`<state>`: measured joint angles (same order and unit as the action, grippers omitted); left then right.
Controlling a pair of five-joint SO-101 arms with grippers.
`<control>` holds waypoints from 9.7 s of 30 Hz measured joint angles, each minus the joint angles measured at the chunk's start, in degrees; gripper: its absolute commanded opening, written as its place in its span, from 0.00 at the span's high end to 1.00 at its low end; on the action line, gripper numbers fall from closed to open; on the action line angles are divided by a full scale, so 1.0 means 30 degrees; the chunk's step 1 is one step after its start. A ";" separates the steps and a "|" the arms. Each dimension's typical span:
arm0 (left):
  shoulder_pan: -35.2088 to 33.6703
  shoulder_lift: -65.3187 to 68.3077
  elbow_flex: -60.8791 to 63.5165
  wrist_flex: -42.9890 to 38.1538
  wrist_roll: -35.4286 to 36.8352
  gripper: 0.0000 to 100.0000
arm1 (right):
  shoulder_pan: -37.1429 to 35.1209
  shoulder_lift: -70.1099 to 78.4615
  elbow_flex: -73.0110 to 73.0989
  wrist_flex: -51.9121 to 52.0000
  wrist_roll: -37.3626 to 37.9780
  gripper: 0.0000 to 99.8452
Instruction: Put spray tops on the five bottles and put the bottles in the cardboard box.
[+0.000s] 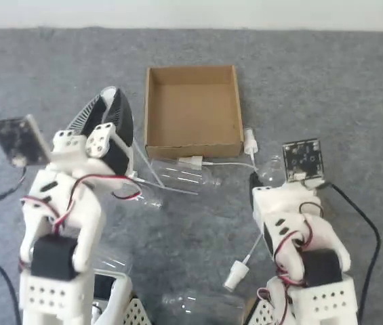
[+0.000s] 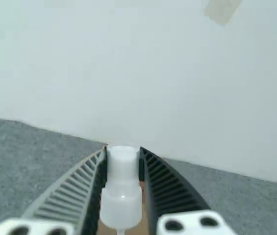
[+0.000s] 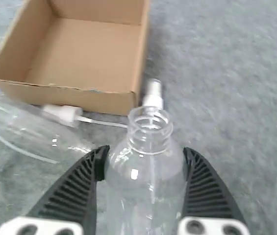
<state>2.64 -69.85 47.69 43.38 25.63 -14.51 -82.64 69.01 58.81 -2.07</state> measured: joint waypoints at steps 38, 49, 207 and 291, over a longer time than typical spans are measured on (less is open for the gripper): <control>0.4952 -0.2960 0.2462 -0.4513 -0.1788 0.99 | -0.7648 -0.6799 0.6799 -0.2930 0.5919 0.97; 0.6711 -0.2930 0.3429 -0.4542 -0.1875 0.99 | -0.7736 -0.6799 0.6799 -0.2930 0.6095 0.97; 1.0989 -0.2930 0.8879 -0.1055 -0.6359 0.79 | -0.0381 -0.6271 0.1377 -0.8322 0.2051 0.97; -0.6505 -0.2930 1.0930 -0.3223 -0.2813 0.92 | -0.4894 0.5070 -0.5099 -0.7678 0.2872 0.97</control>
<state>-16.88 -78.64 80.48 33.71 17.19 -29.19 -67.43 53.71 35.78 6.55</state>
